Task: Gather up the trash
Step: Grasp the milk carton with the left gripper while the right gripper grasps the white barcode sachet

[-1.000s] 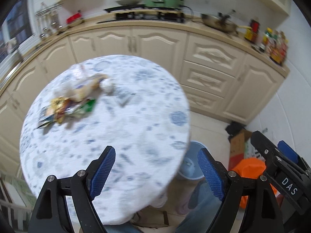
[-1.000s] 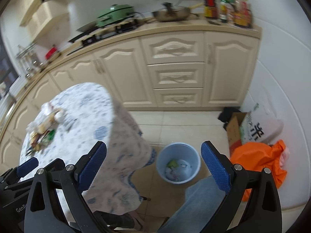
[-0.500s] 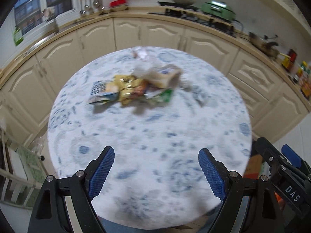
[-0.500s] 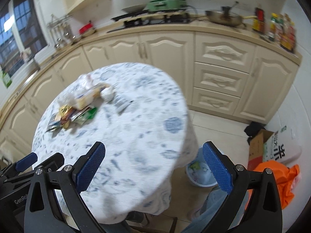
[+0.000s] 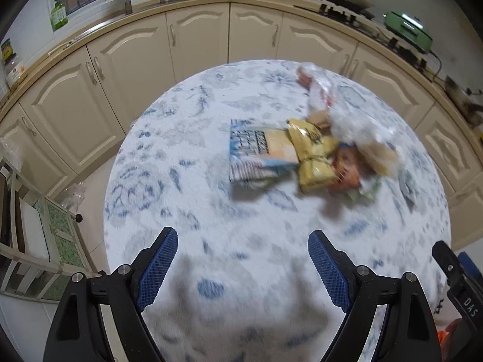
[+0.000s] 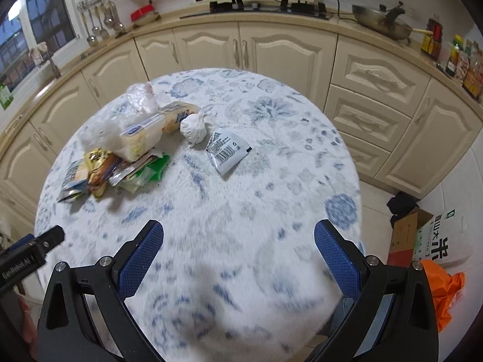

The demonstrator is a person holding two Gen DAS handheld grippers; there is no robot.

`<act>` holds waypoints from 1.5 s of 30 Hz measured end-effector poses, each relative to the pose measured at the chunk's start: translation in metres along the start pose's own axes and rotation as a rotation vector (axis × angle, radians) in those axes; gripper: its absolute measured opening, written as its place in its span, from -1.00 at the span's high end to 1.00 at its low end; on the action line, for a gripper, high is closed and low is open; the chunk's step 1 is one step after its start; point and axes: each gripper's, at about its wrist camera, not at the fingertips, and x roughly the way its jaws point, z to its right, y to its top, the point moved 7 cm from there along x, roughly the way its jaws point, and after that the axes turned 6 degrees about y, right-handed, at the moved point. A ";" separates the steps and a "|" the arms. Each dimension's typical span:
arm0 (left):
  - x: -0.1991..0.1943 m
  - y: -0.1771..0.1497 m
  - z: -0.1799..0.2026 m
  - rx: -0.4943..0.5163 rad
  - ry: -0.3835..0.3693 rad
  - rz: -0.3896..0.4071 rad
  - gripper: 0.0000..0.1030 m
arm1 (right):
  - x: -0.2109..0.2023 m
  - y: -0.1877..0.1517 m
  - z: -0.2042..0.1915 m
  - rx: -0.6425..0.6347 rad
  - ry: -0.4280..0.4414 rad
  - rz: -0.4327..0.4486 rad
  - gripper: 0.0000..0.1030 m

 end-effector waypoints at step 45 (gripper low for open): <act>0.046 0.055 0.008 0.080 -0.039 0.051 -0.19 | 0.074 0.052 0.003 0.023 0.007 0.017 0.66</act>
